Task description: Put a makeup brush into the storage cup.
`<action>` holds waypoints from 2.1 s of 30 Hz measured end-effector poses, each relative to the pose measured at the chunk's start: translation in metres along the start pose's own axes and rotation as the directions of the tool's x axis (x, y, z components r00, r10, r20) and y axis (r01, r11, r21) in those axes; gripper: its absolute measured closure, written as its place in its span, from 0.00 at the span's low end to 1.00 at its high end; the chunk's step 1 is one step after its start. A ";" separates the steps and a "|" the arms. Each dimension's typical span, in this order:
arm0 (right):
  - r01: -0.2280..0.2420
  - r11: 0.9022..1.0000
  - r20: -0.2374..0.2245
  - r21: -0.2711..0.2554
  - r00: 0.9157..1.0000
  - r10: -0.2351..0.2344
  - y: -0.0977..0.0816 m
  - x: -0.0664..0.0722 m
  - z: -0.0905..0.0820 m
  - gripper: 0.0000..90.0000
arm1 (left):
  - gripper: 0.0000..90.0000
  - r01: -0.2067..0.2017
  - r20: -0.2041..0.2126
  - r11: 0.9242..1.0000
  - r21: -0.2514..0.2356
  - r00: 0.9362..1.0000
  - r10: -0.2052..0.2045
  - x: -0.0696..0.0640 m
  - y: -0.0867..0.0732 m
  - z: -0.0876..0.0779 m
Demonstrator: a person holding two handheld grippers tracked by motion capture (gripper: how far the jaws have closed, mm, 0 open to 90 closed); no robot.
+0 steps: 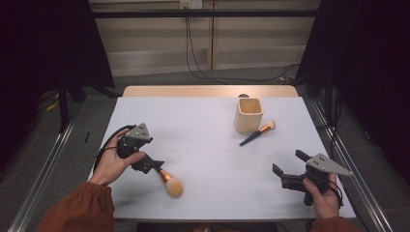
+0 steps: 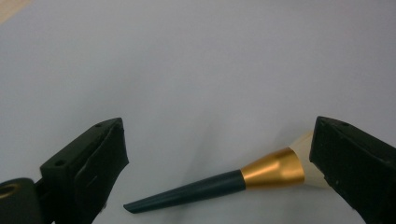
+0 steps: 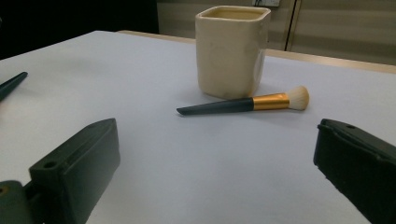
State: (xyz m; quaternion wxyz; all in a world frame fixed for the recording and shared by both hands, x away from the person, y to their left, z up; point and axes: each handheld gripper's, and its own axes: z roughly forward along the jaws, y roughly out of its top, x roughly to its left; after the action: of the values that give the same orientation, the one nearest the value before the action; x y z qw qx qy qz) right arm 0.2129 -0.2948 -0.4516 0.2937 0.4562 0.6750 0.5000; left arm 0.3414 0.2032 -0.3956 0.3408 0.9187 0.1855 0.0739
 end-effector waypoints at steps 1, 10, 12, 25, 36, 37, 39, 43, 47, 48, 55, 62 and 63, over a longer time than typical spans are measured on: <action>0.000 1.000 0.000 -0.002 1.000 0.000 0.000 0.000 0.000 0.00 | 0.05 -0.001 0.002 0.999 0.038 1.000 0.000 0.002 0.002 0.000; 0.004 1.000 -0.004 0.002 1.000 -0.004 0.000 0.000 0.001 0.00 | 0.06 -0.067 0.049 0.983 0.174 0.997 0.060 0.003 0.005 0.006; 0.004 1.000 -0.006 0.006 1.000 -0.004 0.000 0.000 0.001 0.00 | 0.06 -0.085 0.059 0.977 0.194 0.995 0.075 0.003 0.006 0.008; 0.006 1.000 -0.010 0.014 1.000 -0.006 0.000 0.001 0.002 0.00 | 0.05 -0.188 0.144 0.939 0.288 0.978 0.151 0.001 0.005 0.020; 0.009 1.000 -0.013 0.022 1.000 -0.008 -0.001 0.002 0.003 0.00 | 0.07 -0.303 0.195 0.906 0.296 0.948 0.253 -0.001 0.004 0.032; 0.009 1.000 -0.013 0.022 1.000 -0.008 -0.001 0.002 0.003 0.00 | 0.07 -0.300 0.210 0.909 0.290 0.947 0.245 -0.002 0.003 0.034; 0.008 1.000 -0.012 0.025 1.000 -0.008 -0.001 0.002 0.003 0.00 | 0.07 -0.320 0.218 0.901 0.293 0.940 0.263 -0.001 0.003 0.036; 0.006 1.000 -0.012 0.023 1.000 -0.006 -0.001 0.001 0.003 0.00 | 0.07 -0.341 0.237 0.889 0.306 0.932 0.275 -0.001 0.002 0.041; 0.009 1.000 -0.013 0.025 1.000 -0.009 -0.001 0.001 0.003 0.00 | 0.07 -0.330 0.230 0.882 0.336 0.937 0.263 -0.002 0.000 0.047; 0.010 1.000 -0.013 0.025 1.000 -0.010 -0.001 0.001 0.003 0.00 | 0.05 -0.322 0.225 0.883 0.342 0.940 0.256 -0.003 0.000 0.049; 0.008 1.000 -0.015 0.026 1.000 -0.007 -0.001 0.001 0.004 0.00 | 0.06 -0.368 0.255 0.846 0.386 0.924 0.286 -0.005 -0.002 0.055; 0.010 1.000 -0.019 0.027 1.000 -0.009 -0.001 0.002 0.004 0.00 | 0.12 -0.389 0.275 0.831 0.397 0.915 0.296 -0.004 0.000 0.061; 0.010 1.000 -0.019 0.027 1.000 -0.009 -0.001 0.002 0.004 0.00 | 0.12 -0.406 0.281 0.822 0.400 0.908 0.311 -0.003 0.001 0.062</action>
State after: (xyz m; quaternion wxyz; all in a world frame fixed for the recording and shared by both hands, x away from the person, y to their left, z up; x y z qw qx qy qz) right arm 0.2157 -0.2915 -0.4535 0.2834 0.4522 0.6868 0.4935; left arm 0.3547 0.1641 -0.4418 0.1163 0.9931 -0.0151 -0.0019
